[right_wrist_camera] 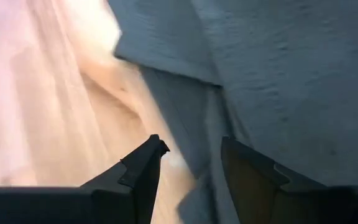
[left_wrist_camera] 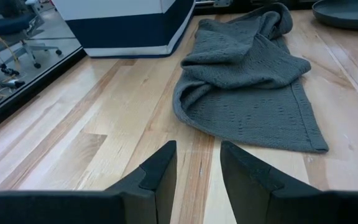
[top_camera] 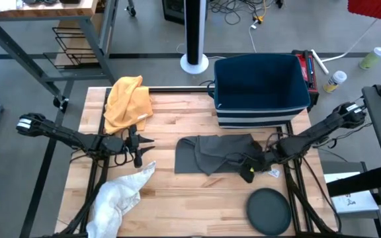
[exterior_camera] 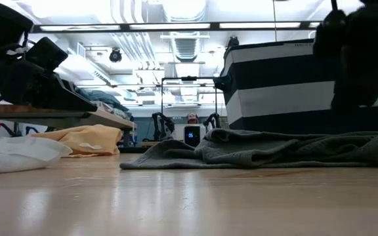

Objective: Fold kitchen towel into neat rectangle
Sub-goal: Fold the gray towel

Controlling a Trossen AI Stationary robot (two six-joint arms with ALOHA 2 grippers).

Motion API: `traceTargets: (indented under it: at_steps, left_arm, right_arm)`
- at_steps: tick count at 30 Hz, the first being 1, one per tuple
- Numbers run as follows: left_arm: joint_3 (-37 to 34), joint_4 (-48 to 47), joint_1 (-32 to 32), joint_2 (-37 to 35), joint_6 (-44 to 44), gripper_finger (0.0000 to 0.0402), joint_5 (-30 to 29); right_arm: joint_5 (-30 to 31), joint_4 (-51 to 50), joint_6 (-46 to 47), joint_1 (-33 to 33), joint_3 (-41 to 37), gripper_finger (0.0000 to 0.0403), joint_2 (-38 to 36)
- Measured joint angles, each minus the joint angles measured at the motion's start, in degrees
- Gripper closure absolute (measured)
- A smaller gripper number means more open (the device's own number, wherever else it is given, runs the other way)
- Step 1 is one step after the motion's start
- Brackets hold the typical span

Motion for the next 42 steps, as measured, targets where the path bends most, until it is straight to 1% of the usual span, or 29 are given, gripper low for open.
traceTargets:
  at_steps: [6,9,12,16,19,22,24,25,27,29,30,32,35,39,40,41,42]
  left_arm:
    - [0.01,0.02,0.01,0.00,0.02,0.0285,0.00]
    - [-0.01,-0.02,0.01,0.02,0.01,0.0285,0.00]
    - [-0.01,0.04,-0.01,0.00,0.02,0.0285,0.00]
    - [0.01,0.03,-0.01,0.01,0.02,0.0285,0.00]
    - [-0.01,-0.02,-0.01,0.02,0.00,0.0285,0.00]
    - [0.00,-0.01,-0.01,0.01,0.01,0.0285,0.00]
    - [-0.01,0.02,0.01,0.00,0.36,0.0285,0.00]
    - [0.01,0.00,0.00,0.00,3.06,0.0285,-0.02]
    - [0.00,0.07,0.01,0.02,12.03,0.0285,-0.02]
    - [0.01,0.13,0.01,0.02,20.86,0.0285,0.00]
    - [-0.01,0.15,0.01,0.02,24.15,0.0285,0.00]
    - [0.00,0.27,0.01,0.01,27.21,0.0285,0.00]
    - [-0.01,0.42,0.01,0.02,26.32,0.0285,0.00]
    - [-0.01,1.34,0.05,0.02,25.69,0.0285,-0.07]
    - [0.00,2.34,0.07,0.02,23.09,0.0285,0.86]
    - [-0.01,3.56,0.07,0.00,17.55,0.0285,2.70]
    - [0.01,4.75,-0.01,0.02,9.94,0.0285,5.34]
  right_arm:
    - [10.88,0.86,-8.63,1.57,4.23,0.0250,10.59]
    - [14.03,1.22,-10.97,1.27,6.45,0.0260,16.09]
    - [15.13,1.65,-11.38,0.74,9.47,0.0270,20.70]
    - [17.94,1.50,-12.37,-1.18,13.84,0.0280,25.09]
    - [17.23,1.10,-14.64,-3.78,16.48,0.0287,27.58]
    - [15.12,0.54,-16.90,-5.86,17.17,0.0296,29.85]
    - [14.81,0.56,-16.93,-6.67,17.25,0.0305,30.52]
    - [14.70,0.61,-16.89,-7.11,17.33,0.0312,30.57]
    - [14.62,0.45,-18.07,-7.82,17.33,0.0332,30.25]
    - [14.81,-0.23,-20.79,-8.26,17.55,0.0362,29.37]
    - [15.17,-0.99,-21.46,-8.40,18.04,0.0380,28.58]
    - [16.47,-1.97,-23.87,-8.66,19.67,0.0395,26.61]
    - [16.91,-3.26,-29.14,-8.88,22.66,0.0393,23.79]
    - [16.50,-3.21,-38.94,-8.79,26.28,0.0399,21.03]
    - [16.46,-3.00,-40.52,-8.80,27.03,0.0399,20.66]
    - [16.39,-2.67,-41.76,-8.99,27.79,0.0399,20.52]
    - [16.38,-1.95,-42.80,-9.11,28.39,0.0399,20.52]
